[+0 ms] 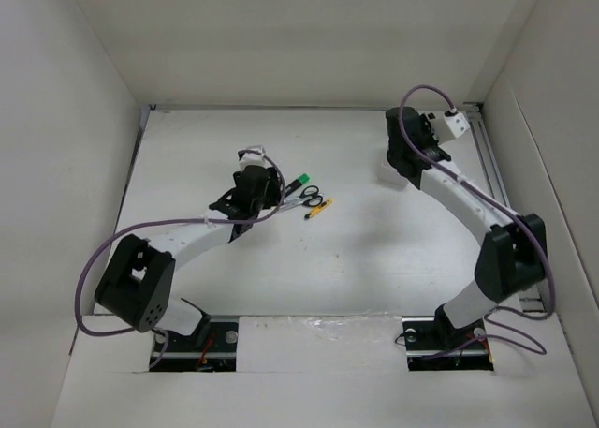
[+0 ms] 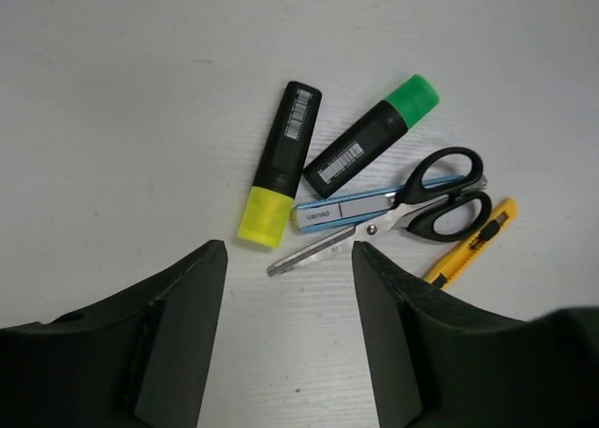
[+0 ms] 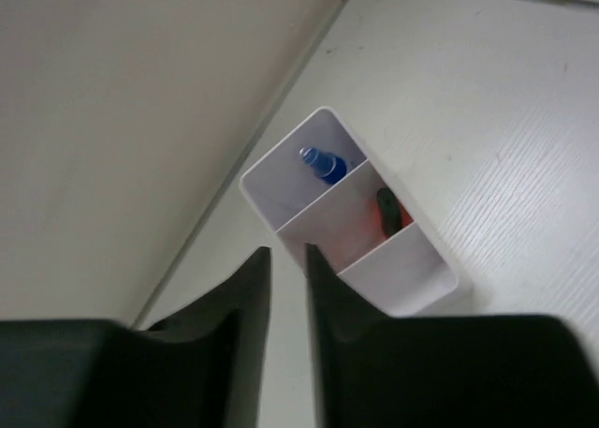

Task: Sort the stationery into containers
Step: Pick up the pen from the center of the board.

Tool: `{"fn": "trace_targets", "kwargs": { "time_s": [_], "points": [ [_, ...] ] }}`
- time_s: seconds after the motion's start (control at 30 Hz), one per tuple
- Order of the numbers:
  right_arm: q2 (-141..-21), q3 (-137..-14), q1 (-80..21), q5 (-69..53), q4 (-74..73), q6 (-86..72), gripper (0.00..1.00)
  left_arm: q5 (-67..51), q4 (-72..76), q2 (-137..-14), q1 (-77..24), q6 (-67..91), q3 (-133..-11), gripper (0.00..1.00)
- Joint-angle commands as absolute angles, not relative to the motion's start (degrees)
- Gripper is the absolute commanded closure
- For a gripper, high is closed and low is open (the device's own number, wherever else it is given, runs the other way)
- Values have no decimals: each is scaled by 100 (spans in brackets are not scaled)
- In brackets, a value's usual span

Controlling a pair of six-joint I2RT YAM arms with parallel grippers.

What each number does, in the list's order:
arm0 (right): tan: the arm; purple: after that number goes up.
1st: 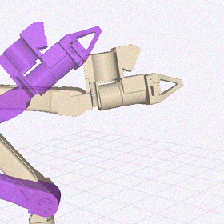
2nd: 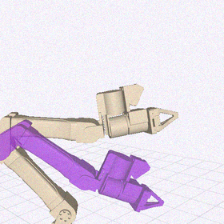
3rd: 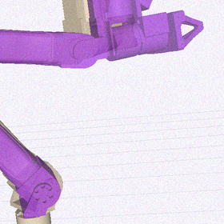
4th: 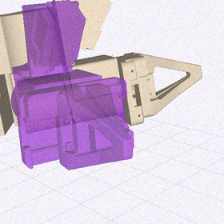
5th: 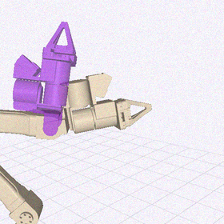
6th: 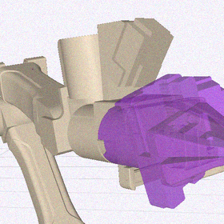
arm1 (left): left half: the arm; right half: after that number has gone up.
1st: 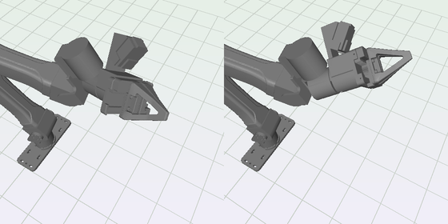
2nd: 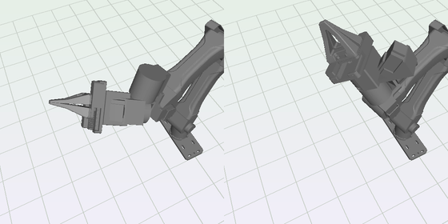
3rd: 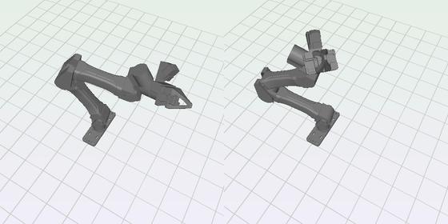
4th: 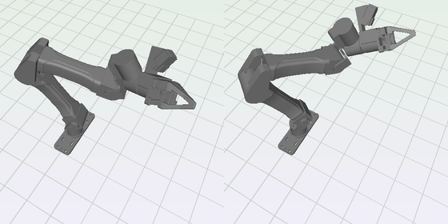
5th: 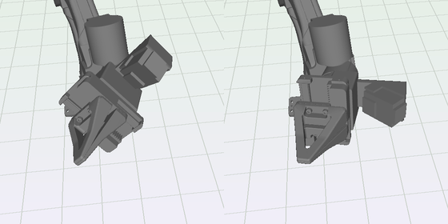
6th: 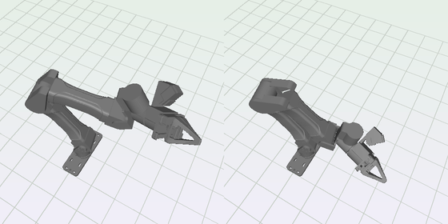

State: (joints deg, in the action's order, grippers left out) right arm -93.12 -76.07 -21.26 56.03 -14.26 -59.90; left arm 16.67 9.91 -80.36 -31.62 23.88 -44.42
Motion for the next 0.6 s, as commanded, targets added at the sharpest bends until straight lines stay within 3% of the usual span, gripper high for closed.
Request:
{"fn": "trace_targets", "kwargs": {
  "time_s": [0.0,0.1,0.27,0.43,0.57],
  "points": [
    [-8518,-7112,-2312,5222,-1240,-6135,77,1550,844,-8366,-3015,2329,-4685,49],
    [-7990,-6549,-2452,4669,-1047,-6135,100,1257,905,-8621,-2804,2329,-4685,52],
    [-7594,-5978,-2689,3921,-818,-6021,100,1126,967,-8912,-2733,2276,-4852,46],
    [-7646,-5924,-2900,3736,-765,-5907,80,1003,967,-9184,-2733,2154,-5062,44],
    [-7883,-6037,-2900,3543,-765,-5906,73,896,1081,-9395,-2733,2153,-5132,46]
  ]
}}
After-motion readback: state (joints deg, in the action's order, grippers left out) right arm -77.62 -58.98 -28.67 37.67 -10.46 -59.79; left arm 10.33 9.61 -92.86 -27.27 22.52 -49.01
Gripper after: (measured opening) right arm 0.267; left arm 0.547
